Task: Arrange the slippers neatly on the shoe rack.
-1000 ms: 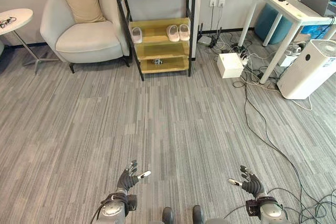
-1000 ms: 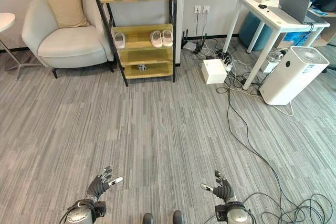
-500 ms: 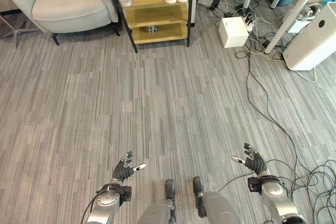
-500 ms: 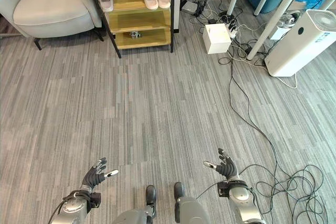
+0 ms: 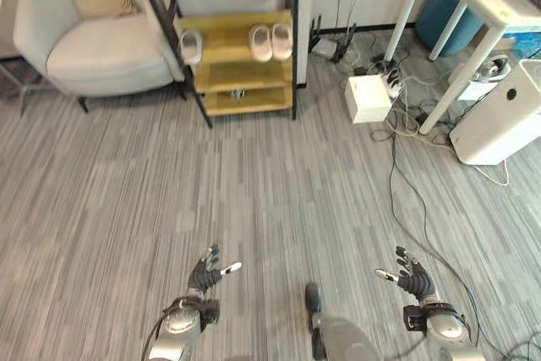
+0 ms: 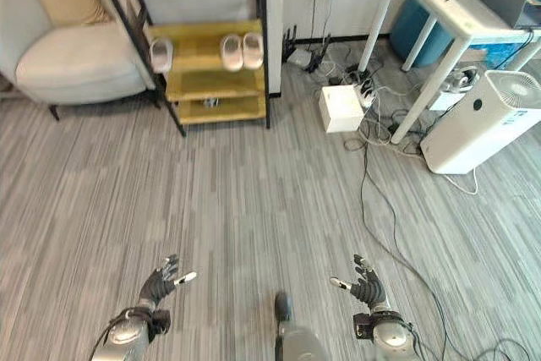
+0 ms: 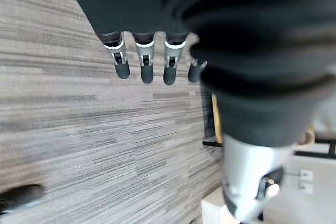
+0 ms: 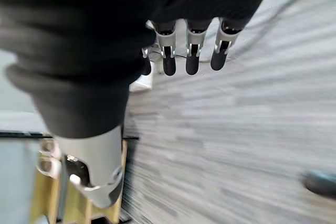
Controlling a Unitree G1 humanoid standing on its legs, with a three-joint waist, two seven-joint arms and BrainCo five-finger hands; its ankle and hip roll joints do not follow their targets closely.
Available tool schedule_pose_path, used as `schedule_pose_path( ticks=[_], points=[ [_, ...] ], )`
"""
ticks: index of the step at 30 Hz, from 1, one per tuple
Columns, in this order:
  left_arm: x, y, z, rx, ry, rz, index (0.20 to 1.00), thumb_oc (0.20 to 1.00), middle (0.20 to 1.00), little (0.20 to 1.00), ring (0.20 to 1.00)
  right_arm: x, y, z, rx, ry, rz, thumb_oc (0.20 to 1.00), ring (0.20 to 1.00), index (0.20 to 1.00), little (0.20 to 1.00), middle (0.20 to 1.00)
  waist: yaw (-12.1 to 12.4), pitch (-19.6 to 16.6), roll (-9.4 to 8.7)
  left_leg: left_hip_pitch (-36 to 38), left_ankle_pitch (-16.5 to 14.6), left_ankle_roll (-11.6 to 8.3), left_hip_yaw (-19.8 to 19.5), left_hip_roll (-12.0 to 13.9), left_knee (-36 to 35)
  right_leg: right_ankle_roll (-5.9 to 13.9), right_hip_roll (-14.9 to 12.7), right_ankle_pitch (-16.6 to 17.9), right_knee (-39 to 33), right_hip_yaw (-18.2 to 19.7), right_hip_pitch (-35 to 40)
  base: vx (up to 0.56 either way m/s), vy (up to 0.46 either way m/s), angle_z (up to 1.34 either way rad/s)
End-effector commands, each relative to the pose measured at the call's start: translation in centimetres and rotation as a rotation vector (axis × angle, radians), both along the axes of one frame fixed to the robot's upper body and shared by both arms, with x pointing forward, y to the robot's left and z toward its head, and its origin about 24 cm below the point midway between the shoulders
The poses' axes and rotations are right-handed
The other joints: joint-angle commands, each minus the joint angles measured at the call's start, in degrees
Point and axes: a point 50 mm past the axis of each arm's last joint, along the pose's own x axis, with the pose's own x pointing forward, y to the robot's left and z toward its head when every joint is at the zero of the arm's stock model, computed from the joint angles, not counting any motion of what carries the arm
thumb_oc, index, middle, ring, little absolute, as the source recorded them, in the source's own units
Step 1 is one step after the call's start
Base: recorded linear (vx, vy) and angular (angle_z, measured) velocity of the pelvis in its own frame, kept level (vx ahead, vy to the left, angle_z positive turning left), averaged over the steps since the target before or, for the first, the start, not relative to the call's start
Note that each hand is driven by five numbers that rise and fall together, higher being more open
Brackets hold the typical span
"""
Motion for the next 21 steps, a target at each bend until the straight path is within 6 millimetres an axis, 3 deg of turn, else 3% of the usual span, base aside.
schedule_pose_path(
  ticks=[1, 2, 3, 4, 5, 7, 8, 9, 11, 13, 15, 19, 20, 21],
  points=[
    [2.4, 1.5, 2.7, 0.033, -0.148, 0.027, 1.000, 1.000, 1.000, 1.000, 1.000, 1.8, -0.6, 2.5, -0.036, -0.126, 0.030, 1.000, 1.000, 1.000, 1.000, 1.000, 0.7, 3.5, -1.53, 4.3, 4.6, 2.64, 5.4, -1.9, -15.1, 6.28, -2.8, -6.8, -1.6, 5.1, 4.7, 0.41, -0.003, -0.13],
    [2.2, 1.5, 2.6, 0.037, -0.143, 0.023, 1.000, 1.000, 1.000, 1.000, 1.000, 1.6, -0.8, 2.4, -0.036, -0.120, 0.025, 1.000, 1.000, 1.000, 1.000, 1.000, 1.6, 3.8, -1.27, 2.1, 2.4, 3.22, 6.8, -1.6, -18.7, 6.47, -2.5, -7.9, -2.2, 5.6, 6.8, 0.30, 0.010, -0.13],
    [2.2, 1.5, 2.6, 0.038, -0.143, 0.023, 1.000, 1.000, 1.000, 1.000, 1.000, 1.6, -0.8, 2.4, -0.036, -0.120, 0.025, 1.000, 1.000, 1.000, 1.000, 1.000, 1.7, 3.8, -1.41, 2.1, 2.6, 3.25, 6.9, -1.7, -19.0, 6.50, -2.6, -7.8, -2.2, 5.7, 6.7, 0.31, 0.032, -0.34],
    [2.0, 1.3, 2.5, 0.039, -0.140, 0.016, 1.000, 1.000, 1.000, 1.000, 1.000, 1.6, -0.8, 2.4, -0.035, -0.122, 0.020, 1.000, 1.000, 1.000, 1.000, 1.000, 2.3, 3.6, -1.33, 1.0, 2.3, 3.57, 7.7, -1.7, -24.1, 6.66, -2.7, -8.8, -2.5, 5.8, 8.1, 0.42, 0.094, -0.55],
    [1.9, 1.2, 2.4, 0.044, -0.134, 0.011, 1.000, 1.000, 1.000, 1.000, 1.000, 1.6, -0.8, 2.3, -0.037, -0.119, 0.016, 1.000, 1.000, 1.000, 1.000, 1.000, 3.6, 3.3, 0.04, -0.6, 6.4, 2.95, 7.9, -0.4, -37.8, 6.87, -1.3, -10.5, -3.2, 5.9, 10.4, 0.59, 0.125, -0.58],
    [2.1, 0.8, 2.4, 0.049, -0.135, 0.001, 1.000, 1.000, 1.000, 1.000, 1.000, 1.6, -1.0, 2.1, -0.036, -0.114, -0.010, 1.000, 1.000, 1.000, 1.000, 1.000, 4.9, 3.4, 0.26, -1.7, 11.1, 2.30, 8.9, 0.4, -50.5, 6.86, -1.2, -12.8, -4.0, 5.5, 14.4, 0.52, 0.104, -0.30],
    [2.3, 0.7, 2.5, 0.053, -0.140, -0.004, 1.000, 1.000, 1.000, 1.000, 1.000, 1.5, -1.0, 1.9, -0.032, -0.108, -0.025, 1.000, 1.000, 1.000, 1.000, 1.000, 5.3, 3.3, -0.02, -3.0, 11.5, 2.10, 9.8, 0.4, -53.3, 6.96, -1.4, -13.3, -4.4, 5.4, 15.8, 0.60, 0.182, -0.25],
    [2.0, 0.8, 2.3, 0.054, -0.133, 0.007, 1.000, 1.000, 1.000, 1.000, 1.000, 1.5, -0.7, 1.7, -0.010, -0.103, -0.029, 1.000, 1.000, 1.000, 1.000, 1.000, 6.0, 2.0, -0.11, -3.2, 11.4, 1.98, 11.9, 1.1, -54.3, 7.81, -1.5, -14.1, -4.3, 6.0, 17.9, 0.59, 0.218, -0.29],
    [1.6, 0.8, 2.1, 0.054, -0.122, 0.006, 1.000, 1.000, 1.000, 1.000, 1.000, 0.9, -0.4, 1.2, 0.007, -0.088, -0.033, 1.000, 1.000, 1.000, 1.000, 1.000, 6.3, 0.8, 0.00, -2.4, 15.2, 2.13, 12.5, 1.3, -53.9, 8.35, -2.2, -14.4, -4.2, 6.5, 19.2, 0.52, 0.245, -0.42],
    [1.2, 0.8, 1.7, 0.058, -0.101, 0.003, 1.000, 1.000, 1.000, 1.000, 1.000, 0.6, 0.0, 0.7, 0.028, -0.066, -0.034, 1.000, 1.000, 1.000, 1.000, 1.000, 6.7, -0.7, -1.02, -1.2, 15.4, 3.05, 13.2, 0.5, -52.7, 9.75, -3.8, -14.2, -1.9, 7.4, 19.7, 0.45, 0.240, -0.23],
    [1.0, 0.9, 1.7, 0.064, -0.094, -0.010, 1.000, 1.000, 1.000, 1.000, 1.000, 0.1, 0.5, 0.2, 0.057, -0.048, -0.033, 1.000, 1.000, 1.000, 1.000, 1.000, 6.8, -1.6, -2.32, 0.3, 13.5, 4.58, 13.7, -0.6, -51.2, 11.46, -5.3, -12.6, 4.9, 8.0, 17.9, 0.38, 0.215, -0.13],
    [1.4, 1.0, 1.9, 0.072, -0.098, -0.020, 1.000, 1.000, 1.000, 1.000, 1.000, 0.4, 1.3, 0.0, 0.074, -0.046, -0.013, 1.000, 1.000, 1.000, 1.000, 1.000, 5.9, -0.8, -2.43, 5.1, 9.2, 7.22, 14.1, -2.0, -50.6, 15.70, -6.3, -2.0, 23.2, 6.9, 9.3, 0.23, 0.167, 0.22],
    [1.4, 1.1, 1.9, 0.078, -0.095, -0.022, 1.000, 1.000, 1.000, 1.000, 1.000, 0.4, 1.5, -0.1, 0.077, -0.042, -0.009, 1.000, 1.000, 1.000, 1.000, 1.000, 5.6, -0.4, -1.87, 7.4, 8.4, 7.67, 14.0, -2.0, -51.4, 15.91, -6.6, -0.3, 27.3, 5.9, 6.7, 0.36, 0.182, 0.53],
    [1.5, 1.0, 2.1, 0.075, -0.102, -0.026, 1.000, 1.000, 1.000, 1.000, 1.000, 0.2, 1.6, -0.3, 0.078, -0.032, -0.009, 1.000, 1.000, 1.000, 1.000, 1.000, 4.8, 0.2, -0.71, 10.9, 7.2, 7.78, 12.9, -1.8, -53.1, 14.18, -6.1, -2.6, 29.2, 3.0, 2.1, 0.41, 0.150, 0.42]
  ],
)
